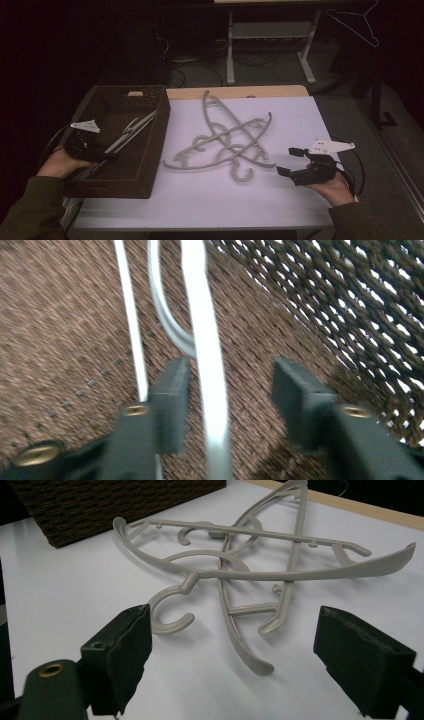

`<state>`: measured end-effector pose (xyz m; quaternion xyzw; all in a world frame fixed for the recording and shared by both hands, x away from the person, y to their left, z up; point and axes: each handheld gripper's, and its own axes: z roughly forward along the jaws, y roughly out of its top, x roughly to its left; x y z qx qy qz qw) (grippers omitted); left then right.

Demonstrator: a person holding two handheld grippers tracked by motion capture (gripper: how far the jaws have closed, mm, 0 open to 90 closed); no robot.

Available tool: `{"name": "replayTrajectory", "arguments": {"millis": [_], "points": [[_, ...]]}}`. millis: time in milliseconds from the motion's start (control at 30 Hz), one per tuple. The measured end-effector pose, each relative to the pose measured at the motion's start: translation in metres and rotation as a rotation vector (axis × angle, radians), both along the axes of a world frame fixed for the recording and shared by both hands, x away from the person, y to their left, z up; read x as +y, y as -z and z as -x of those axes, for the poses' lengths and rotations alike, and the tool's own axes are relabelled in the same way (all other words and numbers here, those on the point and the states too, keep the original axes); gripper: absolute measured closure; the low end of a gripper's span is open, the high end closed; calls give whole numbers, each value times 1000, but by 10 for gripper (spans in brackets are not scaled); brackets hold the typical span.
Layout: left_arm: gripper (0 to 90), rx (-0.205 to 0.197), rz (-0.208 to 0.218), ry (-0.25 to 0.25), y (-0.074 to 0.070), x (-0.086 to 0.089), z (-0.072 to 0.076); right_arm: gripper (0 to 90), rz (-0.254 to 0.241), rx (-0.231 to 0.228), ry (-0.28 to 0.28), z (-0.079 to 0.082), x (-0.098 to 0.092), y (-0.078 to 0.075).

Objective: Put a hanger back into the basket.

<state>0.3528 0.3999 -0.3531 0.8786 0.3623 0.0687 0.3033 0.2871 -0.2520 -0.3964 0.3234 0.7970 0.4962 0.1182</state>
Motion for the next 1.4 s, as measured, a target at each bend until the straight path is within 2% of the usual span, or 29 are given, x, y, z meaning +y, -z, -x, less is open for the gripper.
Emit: {"name": "replayTrajectory", "arguments": {"millis": [67, 133, 267, 400, 467, 500, 633, 700, 867, 1200, 1400], "points": [[424, -14, 14, -5, -3, 3, 1, 151, -1, 1, 1, 0, 0, 0], [388, -28, 53, -25, -6, 5, 3, 151, -1, 0, 1, 0, 0, 0], [319, -61, 92, -32, -14, 5, 5, 151, -1, 1, 0, 0, 1, -1], [254, -92, 130, -24, -25, -3, 7, 151, -2, -2, -2, 0, 1, -1], [210, -128, 150, -6, -36, -13, 9, 151, -3, -2, -4, 0, 1, -2], [196, -128, 150, -6, -36, -13, 9, 151, -4, -1, -4, 0, 2, -2], [153, -175, 172, 7, -49, -32, 11, 150, -3, -3, -4, 0, 2, -2], [125, -194, 174, 30, -55, -42, 11, 147, -6, -7, -3, 0, 2, -2], [98, -237, 209, 71, -64, -72, 11, 141, -10, -5, -8, 1, 3, -5], [70, -273, 272, 153, -68, -129, 6, 129, 2, -8, -7, 2, 7, -8], [70, -268, 287, 203, -65, -158, 4, 129, 5, -9, -6, 1, 7, -8]]}}
